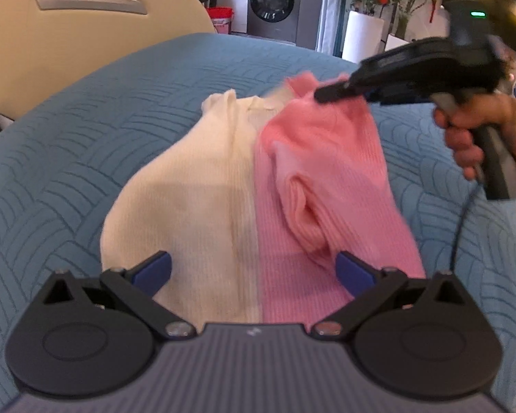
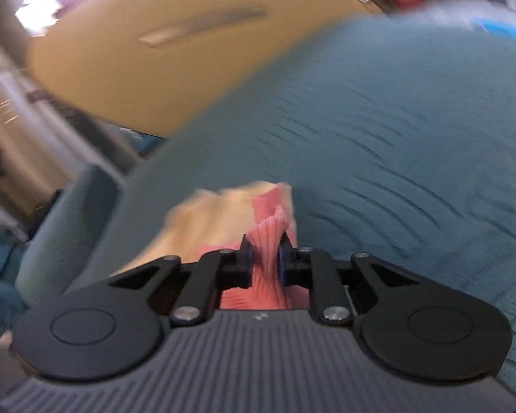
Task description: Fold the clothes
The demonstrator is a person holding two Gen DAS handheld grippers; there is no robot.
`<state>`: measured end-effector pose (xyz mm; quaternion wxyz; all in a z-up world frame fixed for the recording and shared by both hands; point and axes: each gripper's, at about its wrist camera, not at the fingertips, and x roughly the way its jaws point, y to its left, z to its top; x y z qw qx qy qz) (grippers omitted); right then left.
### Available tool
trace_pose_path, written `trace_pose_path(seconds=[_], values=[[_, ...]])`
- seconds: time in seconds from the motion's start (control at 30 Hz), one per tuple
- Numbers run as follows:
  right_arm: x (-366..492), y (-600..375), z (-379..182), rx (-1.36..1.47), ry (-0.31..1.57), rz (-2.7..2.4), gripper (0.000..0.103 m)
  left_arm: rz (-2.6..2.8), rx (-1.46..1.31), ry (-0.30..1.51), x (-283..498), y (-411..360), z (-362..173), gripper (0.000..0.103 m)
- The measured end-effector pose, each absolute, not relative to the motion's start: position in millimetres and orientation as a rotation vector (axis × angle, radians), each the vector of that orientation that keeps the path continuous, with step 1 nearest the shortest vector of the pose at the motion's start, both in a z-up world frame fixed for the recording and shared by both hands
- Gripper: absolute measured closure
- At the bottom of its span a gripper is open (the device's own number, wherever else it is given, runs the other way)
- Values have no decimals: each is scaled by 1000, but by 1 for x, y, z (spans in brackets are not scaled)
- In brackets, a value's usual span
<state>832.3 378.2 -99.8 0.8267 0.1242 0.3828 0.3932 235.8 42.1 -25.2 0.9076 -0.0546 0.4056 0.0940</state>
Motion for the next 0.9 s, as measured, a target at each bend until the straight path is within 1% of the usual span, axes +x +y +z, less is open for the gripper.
trace_pose_path(seconds=[0.13, 0.3, 0.47, 0.5, 0.53, 0.6, 0.63, 0.67, 0.7, 0.73, 0.8, 0.87, 0.9], values=[[767, 386, -65, 166, 714, 911, 86, 216, -132, 783, 230, 68, 4, 1], [664, 408, -51, -48, 661, 960, 86, 306, -206, 690, 212, 123, 43, 1], [569, 448, -85, -548, 653, 884, 86, 385, -270, 700, 206, 162, 57, 1], [554, 457, -98, -665, 651, 863, 85, 381, -290, 713, 207, 165, 56, 1], [545, 460, -104, -720, 655, 843, 84, 365, -329, 743, 209, 171, 53, 1], [538, 461, -105, -731, 669, 811, 83, 326, -407, 803, 212, 179, 45, 1], [539, 458, -99, -681, 679, 787, 83, 315, -431, 821, 212, 181, 43, 1], [543, 456, -91, -617, 687, 770, 79, 306, -442, 836, 213, 182, 41, 1], [550, 449, -78, -500, 696, 762, 70, 290, -457, 864, 215, 183, 35, 1], [556, 441, -65, -380, 694, 758, 66, 273, -465, 889, 218, 184, 30, 1], [568, 429, -50, -220, 678, 728, 45, 243, -451, 919, 225, 180, 24, 1], [590, 421, -38, -26, 676, 727, 37, 217, -429, 939, 234, 178, 18, 1], [599, 417, -35, 39, 676, 730, 37, 191, -396, 958, 239, 172, 12, 1]])
